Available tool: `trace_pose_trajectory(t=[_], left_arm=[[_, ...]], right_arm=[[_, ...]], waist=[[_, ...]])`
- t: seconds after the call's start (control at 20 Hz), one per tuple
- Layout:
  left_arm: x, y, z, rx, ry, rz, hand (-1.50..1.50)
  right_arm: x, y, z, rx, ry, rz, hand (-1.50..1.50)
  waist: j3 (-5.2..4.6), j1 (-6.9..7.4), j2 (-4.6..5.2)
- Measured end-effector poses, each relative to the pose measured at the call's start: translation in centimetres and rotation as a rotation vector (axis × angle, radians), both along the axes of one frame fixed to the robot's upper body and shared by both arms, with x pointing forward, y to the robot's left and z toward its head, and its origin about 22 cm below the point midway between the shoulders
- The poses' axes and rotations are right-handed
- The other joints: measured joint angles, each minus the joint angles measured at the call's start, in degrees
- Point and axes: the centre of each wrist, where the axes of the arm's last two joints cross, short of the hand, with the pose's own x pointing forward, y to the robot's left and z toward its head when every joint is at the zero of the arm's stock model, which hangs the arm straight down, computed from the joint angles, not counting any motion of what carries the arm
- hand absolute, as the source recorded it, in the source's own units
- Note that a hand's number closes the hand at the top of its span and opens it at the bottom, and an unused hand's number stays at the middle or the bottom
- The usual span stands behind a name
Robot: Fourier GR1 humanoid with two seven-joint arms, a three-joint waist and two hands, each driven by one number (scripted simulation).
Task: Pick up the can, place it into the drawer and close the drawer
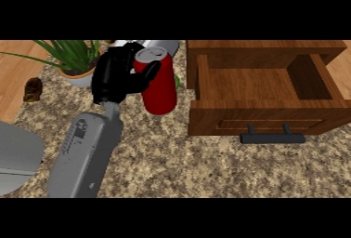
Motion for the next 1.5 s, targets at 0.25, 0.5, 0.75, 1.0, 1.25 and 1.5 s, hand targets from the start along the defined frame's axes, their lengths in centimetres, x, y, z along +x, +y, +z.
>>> trace_pose_trajectory(t=[0.25,0.5,0.75,1.0,1.25,1.5], left_arm=[[0.5,-2.0,2.8,0.020,-0.011,-0.009,1.50],[1.8,-4.4,5.1,0.024,-0.009,-0.013,1.50],[2.9,-7.1,7.5,0.037,-0.010,-0.012,1.50],[3.9,-9.4,8.4,0.059,-0.012,-0.008,1.50],[4.5,-11.6,9.2,0.072,-0.011,-0.011,1.50],[5.4,-12.8,9.5,0.085,0.000,-0.019,1.50]], right_arm=[[0.0,0.2,-0.3,0.006,0.001,0.009,-1.50],[-0.1,0.2,-0.6,0.010,-0.004,0.017,-1.50],[0.6,0.4,-0.2,0.014,-0.008,0.025,-1.50],[1.4,0.6,-0.5,0.012,-0.014,0.027,-1.50],[1.7,0.0,-0.2,0.009,-0.022,0.032,-1.50],[2.0,0.0,0.0,0.006,-0.018,0.027,-1.50]], waist=[[-0.02,-0.38,0.11],[-0.02,-0.74,0.19],[-0.03,-0.96,0.28],[-0.01,-1.26,0.39],[0.00,-1.87,0.48],[-0.01,-2.05,0.57]])
